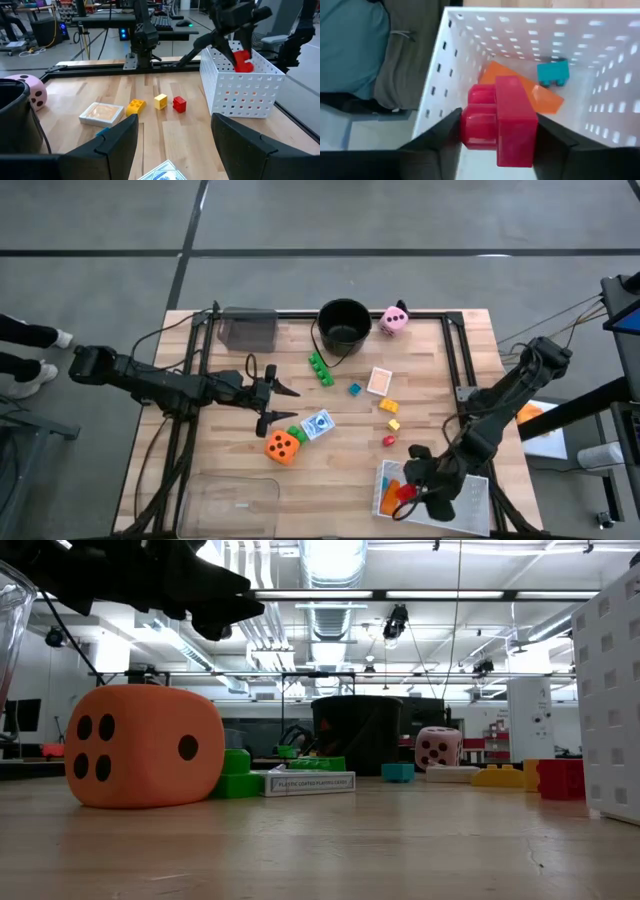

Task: Pick & Place Toys
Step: Put the top red game piece into the white bin, then put the yellow game piece into the white bin

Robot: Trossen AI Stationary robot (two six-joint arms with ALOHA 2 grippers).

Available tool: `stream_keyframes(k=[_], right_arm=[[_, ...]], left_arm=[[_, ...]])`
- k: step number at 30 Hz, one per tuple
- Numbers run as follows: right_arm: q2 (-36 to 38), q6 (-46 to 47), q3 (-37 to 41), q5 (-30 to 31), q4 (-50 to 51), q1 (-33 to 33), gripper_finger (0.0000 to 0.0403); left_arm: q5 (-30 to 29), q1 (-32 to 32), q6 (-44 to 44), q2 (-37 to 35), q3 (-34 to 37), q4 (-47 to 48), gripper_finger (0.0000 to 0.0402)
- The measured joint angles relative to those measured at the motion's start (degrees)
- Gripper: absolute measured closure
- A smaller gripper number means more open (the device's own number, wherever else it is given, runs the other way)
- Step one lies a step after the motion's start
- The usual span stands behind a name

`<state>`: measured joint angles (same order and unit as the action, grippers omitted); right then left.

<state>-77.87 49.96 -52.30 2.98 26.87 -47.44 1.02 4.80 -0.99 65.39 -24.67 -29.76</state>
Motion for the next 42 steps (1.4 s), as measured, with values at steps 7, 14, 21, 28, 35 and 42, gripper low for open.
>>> stream_keyframes(k=[7,14,21,28,35,42], right_arm=[[-3.6,4.7,-5.5,0.3,7.4,0.0,0.0075],[-2.5,3.1,-9.1,7.2,11.5,-0.5,0.0060],[1.7,-11.1,-9.4,29.3,9.3,-2.3,0.0100],[2.5,-35.3,-3.6,43.7,-11.1,-1.7,0.0126],[2.6,-50.6,7.3,28.8,-40.6,5.1,0.0126],[5.5,-52.6,13.4,24.0,-44.9,12.9,0.0126]], left_arm=[[0.0,0.0,0.0,0.0,0.0,0.0,0.0149],[0.0,0.0,0.0,0.0,0.0,0.0,0.0149],[-0.2,0.0,-0.1,0.0,0.0,0.0,0.0149],[-0.2,0.0,-0.2,0.0,0.0,0.0,0.0149],[-0.2,0.0,-0.2,0.0,0.0,0.0,0.0149],[-0.2,0.0,-0.2,0.0,0.0,0.0,0.0149]])
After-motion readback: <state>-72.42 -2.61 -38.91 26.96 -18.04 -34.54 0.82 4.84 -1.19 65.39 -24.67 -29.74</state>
